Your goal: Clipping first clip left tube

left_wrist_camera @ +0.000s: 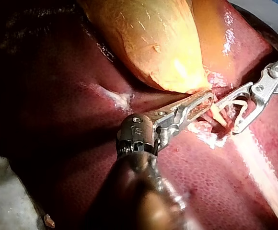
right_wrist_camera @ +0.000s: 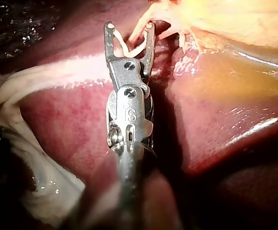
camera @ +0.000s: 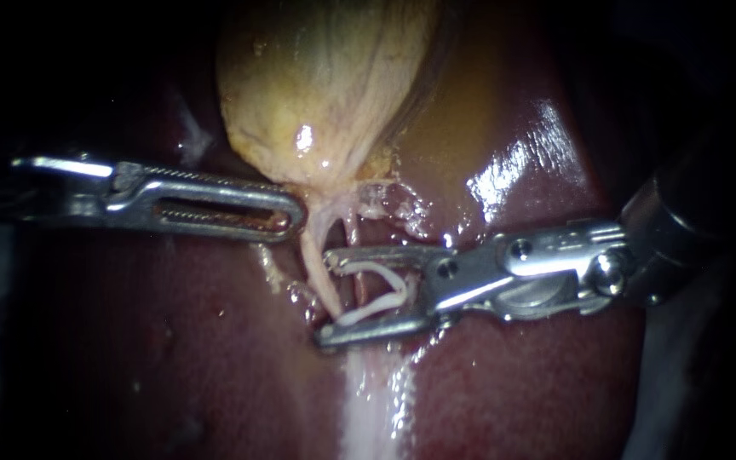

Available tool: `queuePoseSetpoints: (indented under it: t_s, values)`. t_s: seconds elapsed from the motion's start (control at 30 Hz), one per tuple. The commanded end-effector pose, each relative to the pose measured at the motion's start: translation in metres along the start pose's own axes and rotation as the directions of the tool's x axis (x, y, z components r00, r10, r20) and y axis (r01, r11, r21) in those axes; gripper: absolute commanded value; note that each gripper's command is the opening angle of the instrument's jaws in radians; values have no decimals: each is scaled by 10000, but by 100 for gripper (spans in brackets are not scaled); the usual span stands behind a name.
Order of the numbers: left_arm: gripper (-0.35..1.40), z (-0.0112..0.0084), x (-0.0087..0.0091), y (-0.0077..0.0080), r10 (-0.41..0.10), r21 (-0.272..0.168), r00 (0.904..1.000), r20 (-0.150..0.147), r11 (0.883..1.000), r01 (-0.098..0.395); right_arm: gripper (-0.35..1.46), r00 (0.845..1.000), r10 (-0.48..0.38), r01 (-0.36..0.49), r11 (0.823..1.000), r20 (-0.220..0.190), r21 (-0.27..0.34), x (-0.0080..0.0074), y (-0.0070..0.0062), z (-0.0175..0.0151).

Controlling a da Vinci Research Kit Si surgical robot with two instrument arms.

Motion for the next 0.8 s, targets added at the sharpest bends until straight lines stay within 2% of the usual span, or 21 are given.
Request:
queuePoseSetpoints:
  t_s: [0.03, 0.27, 0.47, 0.8]
  values:
    - [-35, 0, 0, 0, 3, 3, 10000, -3, 10000, -3, 49, 10000, 78, -78, 10000, 19, 53, -2, -1, 3]
    - [-35, 0, 1, 1, 1, 6, 10000, -5, 10000, -1, 49, 9987, 416, -429, 9980, 289, 456, -22, -6, 17]
    - [-35, 2, 1, 1, -2, 12, 10000, -11, 10000, 2, 49, 9971, 652, -683, 9944, 398, 812, -32, -10, 30]
    - [-35, 3, 2, 2, -6, 19, 10000, -17, 10000, 7, 45, 9953, 875, -906, 9925, 415, 815, -31, -9, 41]
